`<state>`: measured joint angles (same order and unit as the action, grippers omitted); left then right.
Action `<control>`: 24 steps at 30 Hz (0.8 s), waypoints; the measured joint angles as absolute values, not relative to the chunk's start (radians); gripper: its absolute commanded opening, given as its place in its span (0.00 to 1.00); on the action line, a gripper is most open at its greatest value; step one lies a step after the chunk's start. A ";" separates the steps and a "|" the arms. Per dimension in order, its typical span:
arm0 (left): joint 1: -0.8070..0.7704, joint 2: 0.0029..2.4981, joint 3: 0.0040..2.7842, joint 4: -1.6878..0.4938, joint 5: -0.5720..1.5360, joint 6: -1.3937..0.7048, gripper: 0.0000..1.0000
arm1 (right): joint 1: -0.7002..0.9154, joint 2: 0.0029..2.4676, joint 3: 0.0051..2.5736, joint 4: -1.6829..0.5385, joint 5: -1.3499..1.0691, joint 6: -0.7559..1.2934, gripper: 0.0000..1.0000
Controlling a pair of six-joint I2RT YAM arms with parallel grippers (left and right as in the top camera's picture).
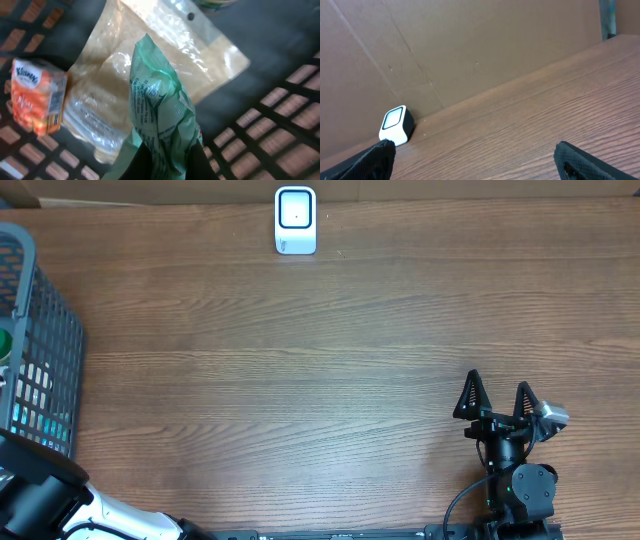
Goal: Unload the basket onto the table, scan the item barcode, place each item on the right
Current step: 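Reach into the basket and grasp the teal snack packet with left gripper, then carry the teal packet toward the scanner and drop it on the table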
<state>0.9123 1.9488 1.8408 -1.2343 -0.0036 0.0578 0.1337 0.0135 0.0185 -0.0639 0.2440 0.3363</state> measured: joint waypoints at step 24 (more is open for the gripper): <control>0.912 1.561 1.937 -1.175 0.157 -0.252 0.04 | 0.134 0.014 0.019 -0.064 0.244 0.336 1.00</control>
